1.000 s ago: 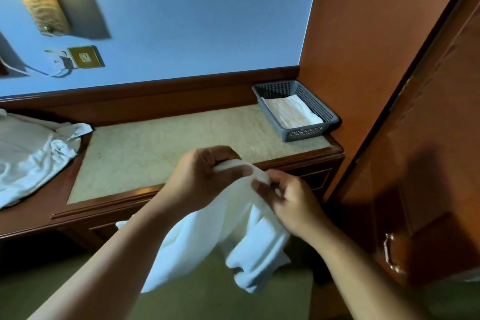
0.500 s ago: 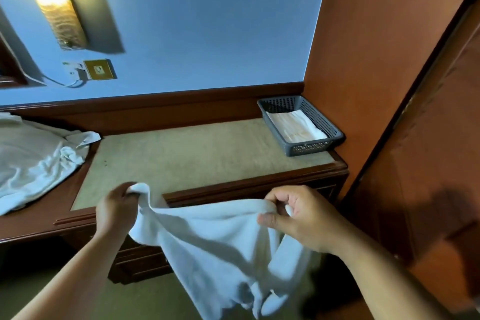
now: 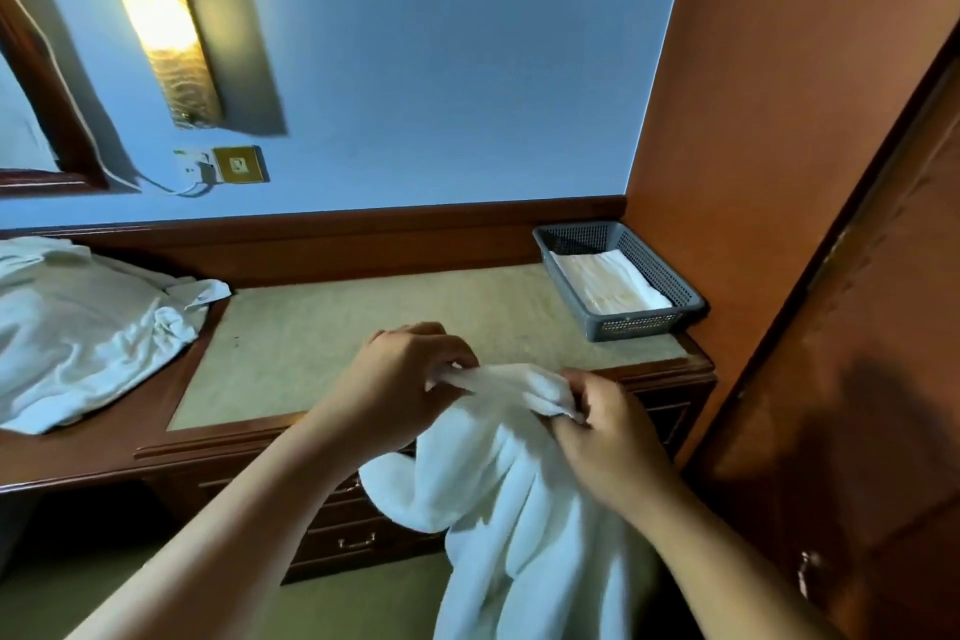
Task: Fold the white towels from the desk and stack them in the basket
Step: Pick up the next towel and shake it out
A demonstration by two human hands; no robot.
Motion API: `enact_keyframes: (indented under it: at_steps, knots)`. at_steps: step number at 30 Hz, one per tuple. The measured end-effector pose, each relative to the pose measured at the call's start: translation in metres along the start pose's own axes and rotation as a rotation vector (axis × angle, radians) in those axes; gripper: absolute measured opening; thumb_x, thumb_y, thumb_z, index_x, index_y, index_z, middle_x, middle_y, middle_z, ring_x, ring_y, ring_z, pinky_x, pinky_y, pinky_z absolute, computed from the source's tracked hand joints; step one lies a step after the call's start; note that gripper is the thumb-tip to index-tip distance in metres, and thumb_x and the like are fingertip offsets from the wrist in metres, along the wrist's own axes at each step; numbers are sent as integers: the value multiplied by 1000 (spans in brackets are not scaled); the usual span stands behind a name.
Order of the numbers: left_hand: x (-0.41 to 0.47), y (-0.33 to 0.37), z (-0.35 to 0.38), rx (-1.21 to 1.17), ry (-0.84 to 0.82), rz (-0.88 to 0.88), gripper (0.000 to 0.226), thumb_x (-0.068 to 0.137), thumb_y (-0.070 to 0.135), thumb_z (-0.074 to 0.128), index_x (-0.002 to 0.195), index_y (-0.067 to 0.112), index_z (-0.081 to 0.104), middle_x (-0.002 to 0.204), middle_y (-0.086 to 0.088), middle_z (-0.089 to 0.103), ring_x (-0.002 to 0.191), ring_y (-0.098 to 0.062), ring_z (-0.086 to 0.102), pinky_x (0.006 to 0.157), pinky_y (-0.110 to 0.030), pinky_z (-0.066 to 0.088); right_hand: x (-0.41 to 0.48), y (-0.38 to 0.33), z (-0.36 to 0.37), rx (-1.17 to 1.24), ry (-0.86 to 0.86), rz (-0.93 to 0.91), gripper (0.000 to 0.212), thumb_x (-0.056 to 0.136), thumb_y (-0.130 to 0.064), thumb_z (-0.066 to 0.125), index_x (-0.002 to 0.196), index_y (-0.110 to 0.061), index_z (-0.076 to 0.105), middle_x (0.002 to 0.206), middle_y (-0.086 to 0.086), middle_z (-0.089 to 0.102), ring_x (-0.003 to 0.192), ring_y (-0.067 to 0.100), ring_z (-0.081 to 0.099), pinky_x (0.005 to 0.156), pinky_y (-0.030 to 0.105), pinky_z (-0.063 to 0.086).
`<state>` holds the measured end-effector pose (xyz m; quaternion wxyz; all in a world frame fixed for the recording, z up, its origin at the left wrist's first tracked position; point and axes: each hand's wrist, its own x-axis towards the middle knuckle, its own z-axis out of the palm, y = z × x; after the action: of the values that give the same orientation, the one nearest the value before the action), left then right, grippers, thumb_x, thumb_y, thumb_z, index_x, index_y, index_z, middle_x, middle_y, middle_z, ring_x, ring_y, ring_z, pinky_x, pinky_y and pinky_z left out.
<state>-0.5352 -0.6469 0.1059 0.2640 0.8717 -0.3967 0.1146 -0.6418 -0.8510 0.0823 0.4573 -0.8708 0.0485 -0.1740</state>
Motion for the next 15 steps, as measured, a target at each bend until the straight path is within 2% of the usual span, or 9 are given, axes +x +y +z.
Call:
enact_keyframes:
  at_steps: [1,3,5,6,8,9,12,13,15]
  knots:
    - [-3,-7,4,7,-63,-45,20,88,16,74,100,32,75,93,17,59,77,0,55,70,-20,44,-4,3,-3,-17,14,14,15,79,-31,60,82,-20,69,72,-8,69,67,4,64,62,28,49]
    - [-8,-16,11,-37,-9,-152,24,89,10,72,98,31,76,95,18,57,74,3,57,65,-11,44,-13,5,-6,-49,-65,45,14,82,-34,62,87,-22,68,76,-8,70,70,4,65,65,33,52]
    - [-7,-18,13,-119,201,-266,33,86,2,72,92,35,73,96,20,60,71,1,62,63,-12,52,-24,2,-1,-67,-250,83,18,85,-39,68,100,-30,66,85,-11,71,78,2,67,74,36,57]
    - [-6,-17,13,-168,319,-316,38,84,-2,72,89,37,71,96,21,62,69,0,65,62,-15,55,-30,-1,2,-76,-338,97,25,84,-41,71,106,-35,62,83,-12,70,76,1,66,73,34,56]
    - [-5,-13,11,-260,499,-361,43,83,-8,71,88,35,69,98,19,66,74,0,67,63,-15,57,-41,-10,4,-16,-479,95,35,82,-36,74,112,-41,56,66,-10,56,59,5,53,61,28,47]
    - [-5,-11,11,-314,537,-335,42,83,-11,70,90,31,69,100,14,68,81,0,68,69,-14,57,-44,-15,1,74,-527,88,36,83,-27,72,112,-40,55,61,-9,47,55,6,44,57,27,40]
    - [-11,4,10,-566,475,-192,39,83,-24,58,91,12,69,111,-3,71,108,-10,68,91,-20,54,-45,-35,-19,385,-560,92,35,80,-9,49,109,-28,55,67,1,36,61,22,29,57,34,24]
    - [-13,9,10,-678,433,-171,37,83,-28,53,90,5,67,112,-5,72,113,-12,67,92,-22,54,-42,-40,-25,434,-545,86,35,77,-8,45,107,-25,55,71,3,36,67,27,26,60,37,23]
    - [-18,18,10,-909,356,-187,27,87,-27,50,91,-4,65,108,-7,75,110,-17,69,86,-25,56,-34,-52,-38,448,-514,21,33,74,-7,43,101,-22,52,79,1,37,74,25,28,66,38,26]
